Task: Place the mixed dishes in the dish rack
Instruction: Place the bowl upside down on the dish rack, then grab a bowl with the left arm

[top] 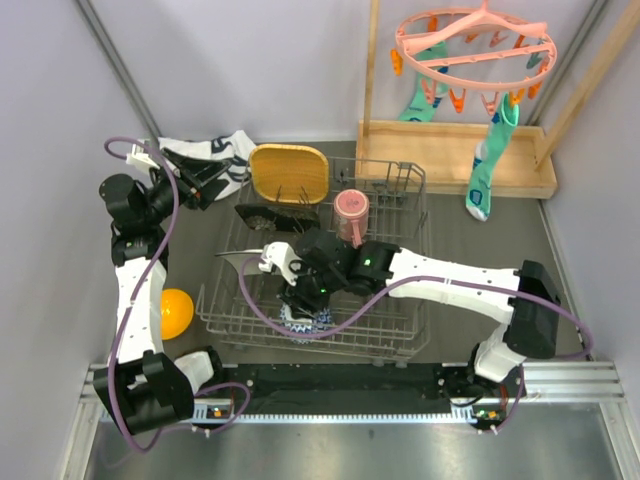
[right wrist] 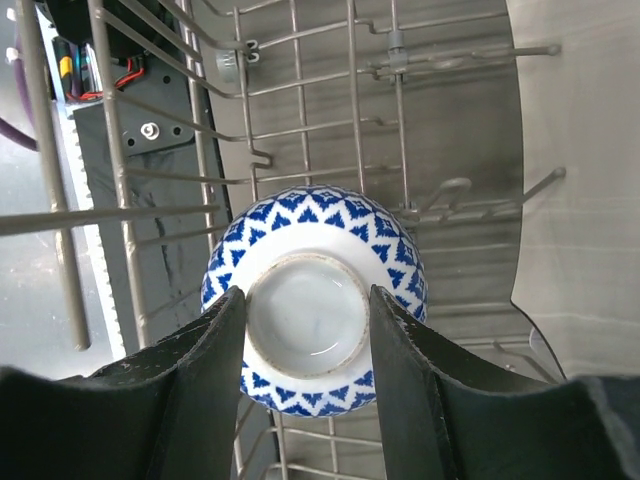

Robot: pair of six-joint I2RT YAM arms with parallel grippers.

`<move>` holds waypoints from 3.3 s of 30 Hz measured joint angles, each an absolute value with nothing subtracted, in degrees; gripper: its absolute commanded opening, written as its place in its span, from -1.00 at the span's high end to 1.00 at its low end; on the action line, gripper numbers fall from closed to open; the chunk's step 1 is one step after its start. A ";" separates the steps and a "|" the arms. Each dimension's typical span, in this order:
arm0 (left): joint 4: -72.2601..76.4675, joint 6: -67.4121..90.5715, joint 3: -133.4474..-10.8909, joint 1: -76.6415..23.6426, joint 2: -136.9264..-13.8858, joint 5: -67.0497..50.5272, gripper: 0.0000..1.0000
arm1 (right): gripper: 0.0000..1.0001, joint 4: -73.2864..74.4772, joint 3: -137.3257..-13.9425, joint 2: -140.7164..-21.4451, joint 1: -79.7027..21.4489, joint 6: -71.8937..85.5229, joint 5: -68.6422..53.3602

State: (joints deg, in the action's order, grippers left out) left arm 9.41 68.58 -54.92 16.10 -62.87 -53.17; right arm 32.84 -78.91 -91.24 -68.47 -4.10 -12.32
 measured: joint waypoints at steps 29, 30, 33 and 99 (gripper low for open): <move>9.43 68.60 -54.52 16.49 -62.87 -53.36 -0.64 | 0.50 30.72 -81.41 -95.04 -68.45 -2.81 -14.11; 9.43 68.60 -54.52 16.51 -62.87 -53.34 -0.64 | 0.45 30.63 -81.41 -95.04 -68.38 -2.55 -13.65; 9.43 68.62 -54.52 16.67 -62.87 -53.36 -0.64 | 0.30 30.17 -81.41 -95.00 -68.07 -2.15 -12.84; -42.30 52.53 -43.44 22.24 -60.73 16.40 -0.43 | -0.12 41.91 -75.37 -66.26 -63.57 10.85 5.26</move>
State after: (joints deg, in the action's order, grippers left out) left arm -42.30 52.53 -43.44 22.24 -60.73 16.40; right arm 41.91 -75.37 -66.26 -63.57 10.85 5.26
